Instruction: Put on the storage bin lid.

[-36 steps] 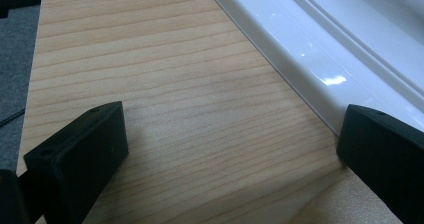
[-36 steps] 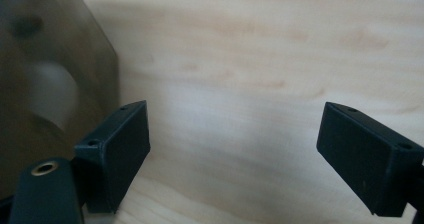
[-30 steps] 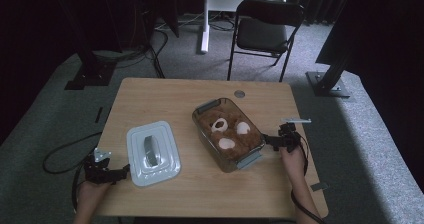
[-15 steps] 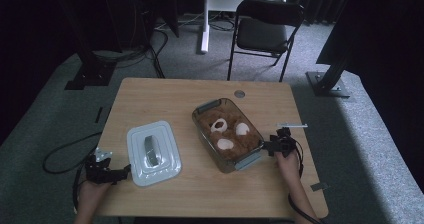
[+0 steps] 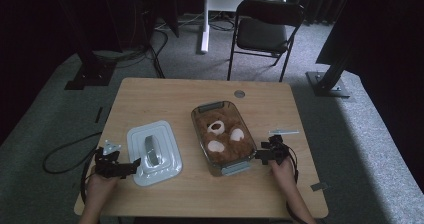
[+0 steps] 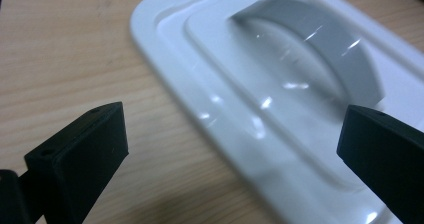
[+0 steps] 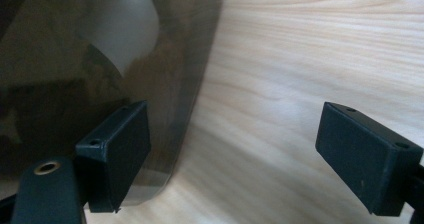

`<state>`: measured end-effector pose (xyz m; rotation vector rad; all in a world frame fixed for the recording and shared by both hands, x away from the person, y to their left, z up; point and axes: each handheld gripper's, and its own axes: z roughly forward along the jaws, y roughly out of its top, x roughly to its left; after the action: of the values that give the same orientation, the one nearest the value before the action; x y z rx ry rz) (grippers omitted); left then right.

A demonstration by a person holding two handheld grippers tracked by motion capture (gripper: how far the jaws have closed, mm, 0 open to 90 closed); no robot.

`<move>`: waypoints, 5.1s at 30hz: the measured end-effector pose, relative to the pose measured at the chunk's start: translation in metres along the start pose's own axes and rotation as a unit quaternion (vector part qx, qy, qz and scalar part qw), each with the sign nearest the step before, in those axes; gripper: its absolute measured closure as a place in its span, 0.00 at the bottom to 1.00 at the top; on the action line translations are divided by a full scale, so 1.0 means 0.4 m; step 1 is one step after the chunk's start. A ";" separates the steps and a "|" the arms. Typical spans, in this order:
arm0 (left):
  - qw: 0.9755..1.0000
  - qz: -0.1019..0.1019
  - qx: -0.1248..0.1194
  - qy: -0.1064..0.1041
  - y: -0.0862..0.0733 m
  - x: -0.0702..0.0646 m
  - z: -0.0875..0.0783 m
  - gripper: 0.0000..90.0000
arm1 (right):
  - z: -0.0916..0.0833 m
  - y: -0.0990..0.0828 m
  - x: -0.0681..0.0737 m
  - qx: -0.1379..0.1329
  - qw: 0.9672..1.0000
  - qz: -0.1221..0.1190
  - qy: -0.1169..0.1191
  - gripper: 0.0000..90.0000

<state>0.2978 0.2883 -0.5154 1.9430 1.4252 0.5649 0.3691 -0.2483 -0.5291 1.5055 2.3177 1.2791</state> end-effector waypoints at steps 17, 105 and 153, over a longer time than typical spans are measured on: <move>0.999 -0.018 0.048 -0.009 0.087 -0.096 0.070 0.01 | 0.053 -0.034 0.089 0.031 0.998 -0.040 0.023 0.15; 0.978 0.025 -0.116 -0.172 0.364 -0.283 -0.097 0.75 | 0.082 -0.010 0.176 -0.008 0.995 -0.099 0.027 0.15; 0.986 0.004 -0.071 -0.154 0.337 -0.401 0.033 0.75 | 0.073 -0.010 0.153 -0.013 0.996 -0.088 0.022 0.15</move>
<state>0.3462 0.1067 -0.4217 1.8323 1.1517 0.3401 0.3493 -0.1831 -0.5298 1.2467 2.3879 1.3029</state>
